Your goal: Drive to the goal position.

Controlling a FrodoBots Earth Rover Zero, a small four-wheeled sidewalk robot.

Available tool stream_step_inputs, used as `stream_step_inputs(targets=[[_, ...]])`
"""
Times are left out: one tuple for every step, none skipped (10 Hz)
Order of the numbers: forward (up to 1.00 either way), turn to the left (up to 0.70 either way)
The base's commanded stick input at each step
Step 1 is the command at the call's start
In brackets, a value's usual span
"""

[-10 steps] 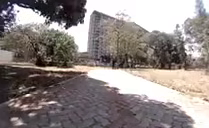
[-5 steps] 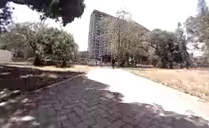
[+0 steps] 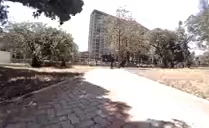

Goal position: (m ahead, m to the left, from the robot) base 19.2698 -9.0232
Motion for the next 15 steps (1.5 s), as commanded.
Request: stream_step_inputs(targets=[[1.0,0.0],[1.0,0.0],[1.0,0.0],[1.0,0.0],[1.0,0.0],[1.0,0.0],[1.0,0.0],[1.0,0.0],[1.0,0.0],[1.0,0.0],[1.0,0.0],[1.0,0.0],[1.0,0.0],[1.0,0.0],[1.0,0.0]])
